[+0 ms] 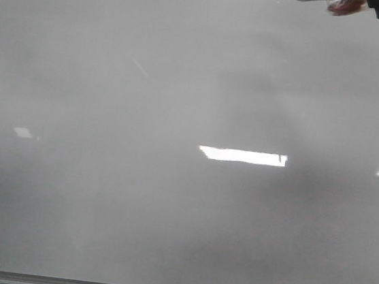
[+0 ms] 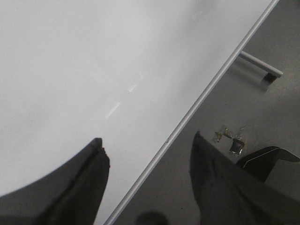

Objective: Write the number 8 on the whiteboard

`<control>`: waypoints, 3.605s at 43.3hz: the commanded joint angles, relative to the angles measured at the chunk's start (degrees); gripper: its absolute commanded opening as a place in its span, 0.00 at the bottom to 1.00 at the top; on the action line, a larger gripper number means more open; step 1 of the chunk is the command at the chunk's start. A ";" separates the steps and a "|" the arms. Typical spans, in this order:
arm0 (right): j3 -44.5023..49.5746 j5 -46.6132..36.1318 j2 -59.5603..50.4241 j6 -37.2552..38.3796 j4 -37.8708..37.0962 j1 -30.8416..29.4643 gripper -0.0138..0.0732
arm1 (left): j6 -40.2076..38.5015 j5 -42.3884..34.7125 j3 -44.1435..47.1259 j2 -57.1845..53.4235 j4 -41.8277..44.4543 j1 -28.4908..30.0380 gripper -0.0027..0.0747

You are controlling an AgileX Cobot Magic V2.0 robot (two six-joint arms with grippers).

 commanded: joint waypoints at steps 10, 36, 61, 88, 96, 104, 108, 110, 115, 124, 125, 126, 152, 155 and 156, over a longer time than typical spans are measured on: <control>-1.95 -12.83 5.61 0.13 0.91 -0.42 0.03 | -0.61 -3.40 -1.43 -1.00 -1.61 0.04 0.54; -2.51 -3.12 12.13 0.19 -0.16 -3.54 0.04 | -0.61 -3.40 -1.22 -1.00 -2.55 0.04 0.54; -6.34 -6.48 15.77 0.19 1.69 -3.30 0.04 | -0.61 -3.21 -1.22 -1.00 -2.55 0.04 0.54; -0.59 4.87 3.70 -5.03 1.63 4.79 0.04 | 0.96 -3.42 -1.22 -1.00 -4.45 0.04 0.54; -0.05 20.59 -5.68 -13.93 1.82 4.79 0.04 | 14.47 -5.06 -1.33 -0.29 -12.32 -4.19 0.54; -0.05 32.18 -10.26 -24.79 7.10 4.79 0.04 | 17.44 -5.06 -4.45 4.97 -12.44 -12.44 0.54; -0.05 35.56 -10.88 -29.27 11.48 4.79 0.04 | 17.73 -4.94 -6.93 8.46 -12.44 -16.69 0.54; -0.05 36.79 -10.88 -30.88 13.15 4.79 0.04 | 18.10 -4.94 -8.32 10.48 -12.44 -18.77 0.54; -0.05 37.81 -10.88 -33.10 15.87 4.79 0.04 | 19.71 -4.79 -11.48 15.15 -12.44 -23.15 0.54; -0.05 37.81 -10.88 -33.23 15.87 4.79 0.04 | 20.99 -4.79 -14.23 20.11 -12.44 -27.75 0.54; -0.05 37.81 -10.88 -33.23 15.87 4.79 0.04 | 20.99 -4.63 -14.47 20.49 -12.44 -27.75 0.54; -0.05 37.81 -10.88 -33.27 15.87 4.79 0.04 | 20.99 -4.24 -14.71 20.62 -12.44 -27.85 0.54; -0.05 37.61 -10.88 -33.26 15.77 4.79 0.26 | 20.11 -1.75 -14.97 20.78 -12.03 -27.85 0.07; -0.05 37.61 -10.99 -32.77 14.55 4.61 0.45 | 17.26 -1.88 -14.97 20.29 -9.31 -27.85 0.07; -0.05 37.55 -11.24 -31.78 13.68 4.51 0.51 | 15.82 -1.88 -14.97 20.11 -7.20 -27.85 0.07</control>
